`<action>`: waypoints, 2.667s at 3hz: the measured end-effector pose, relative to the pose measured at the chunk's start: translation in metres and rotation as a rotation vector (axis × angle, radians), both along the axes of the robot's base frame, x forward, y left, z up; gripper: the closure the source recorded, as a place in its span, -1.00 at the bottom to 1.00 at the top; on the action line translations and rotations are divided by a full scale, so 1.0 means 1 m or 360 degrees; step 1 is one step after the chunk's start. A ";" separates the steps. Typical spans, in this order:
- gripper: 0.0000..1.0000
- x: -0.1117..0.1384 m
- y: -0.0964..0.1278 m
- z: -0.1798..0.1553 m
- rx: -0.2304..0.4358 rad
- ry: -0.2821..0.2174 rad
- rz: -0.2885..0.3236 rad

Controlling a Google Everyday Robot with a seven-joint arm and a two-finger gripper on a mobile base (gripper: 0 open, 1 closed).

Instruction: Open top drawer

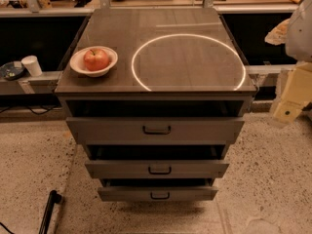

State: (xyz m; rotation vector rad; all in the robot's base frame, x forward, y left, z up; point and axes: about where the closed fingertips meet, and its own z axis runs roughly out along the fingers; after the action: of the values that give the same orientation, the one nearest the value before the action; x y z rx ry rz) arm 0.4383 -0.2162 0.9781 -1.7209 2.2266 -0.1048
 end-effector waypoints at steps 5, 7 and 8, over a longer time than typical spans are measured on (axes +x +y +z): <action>-1.00 0.004 0.040 -0.149 0.0323 -0.0012 0.0077; -1.00 -0.001 0.060 -0.193 0.0215 -0.0112 0.0423; -1.00 0.013 0.072 -0.215 0.0126 -0.0289 0.0552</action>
Offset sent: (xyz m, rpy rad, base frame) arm 0.0330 0.0254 -0.1221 0.2467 -0.0576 0.0043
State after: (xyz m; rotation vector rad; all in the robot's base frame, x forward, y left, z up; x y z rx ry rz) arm 0.4510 -0.1442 0.7635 -1.9393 1.7553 -0.0859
